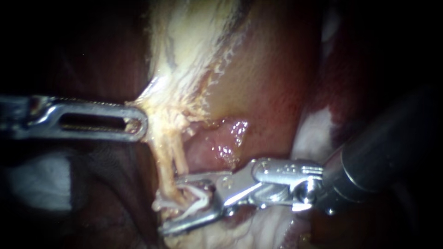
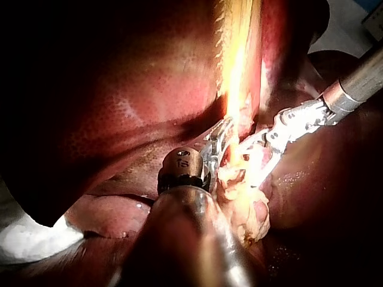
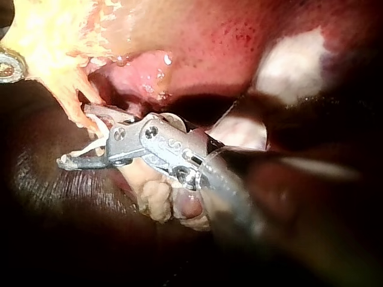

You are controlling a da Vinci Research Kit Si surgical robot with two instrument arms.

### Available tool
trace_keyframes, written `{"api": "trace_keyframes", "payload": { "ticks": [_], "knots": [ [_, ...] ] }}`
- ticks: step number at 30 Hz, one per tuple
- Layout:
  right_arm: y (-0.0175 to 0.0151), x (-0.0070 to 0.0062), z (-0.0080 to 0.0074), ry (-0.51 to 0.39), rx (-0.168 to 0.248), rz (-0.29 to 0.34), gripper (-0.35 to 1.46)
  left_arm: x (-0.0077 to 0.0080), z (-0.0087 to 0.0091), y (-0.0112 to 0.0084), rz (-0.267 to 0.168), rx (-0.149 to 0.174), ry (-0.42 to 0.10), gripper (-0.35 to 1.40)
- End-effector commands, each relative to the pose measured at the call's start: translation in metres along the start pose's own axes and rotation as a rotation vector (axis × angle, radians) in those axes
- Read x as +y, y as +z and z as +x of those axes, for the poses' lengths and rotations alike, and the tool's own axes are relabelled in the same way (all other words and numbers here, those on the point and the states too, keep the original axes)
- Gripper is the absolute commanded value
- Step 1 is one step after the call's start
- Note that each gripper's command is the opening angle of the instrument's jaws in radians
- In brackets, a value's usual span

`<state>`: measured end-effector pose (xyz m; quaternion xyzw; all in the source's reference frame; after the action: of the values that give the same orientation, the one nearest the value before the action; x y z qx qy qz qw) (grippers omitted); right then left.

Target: Clipping second clip left tube

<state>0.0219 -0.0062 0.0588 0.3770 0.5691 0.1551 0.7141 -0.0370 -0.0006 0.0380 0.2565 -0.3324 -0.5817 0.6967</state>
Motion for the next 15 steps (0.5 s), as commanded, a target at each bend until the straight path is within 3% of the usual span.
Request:
{"api": "trace_keyframes", "payload": {
  "ticks": [1, 11, 15],
  "knots": [
    [0.0004, 0.0002, -0.0002, -0.001, 0.0, -0.003, 0.6, 0.0, 0.0, 0.0, 0.001, 0.0, 0.0, -0.35],
    [0.0028, 0.0015, -0.0016, 0.009, -0.007, -0.017, 0.54, 0.0, 0.0001, 0.0001, 0.0, -0.001, 0.0, -0.35],
    [0.0023, 0.0015, -0.0015, 0.011, -0.01, -0.012, 0.37, 0.0, 0.0002, 0.0001, -0.001, -0.001, 0.0, -0.35]
  ]
}}
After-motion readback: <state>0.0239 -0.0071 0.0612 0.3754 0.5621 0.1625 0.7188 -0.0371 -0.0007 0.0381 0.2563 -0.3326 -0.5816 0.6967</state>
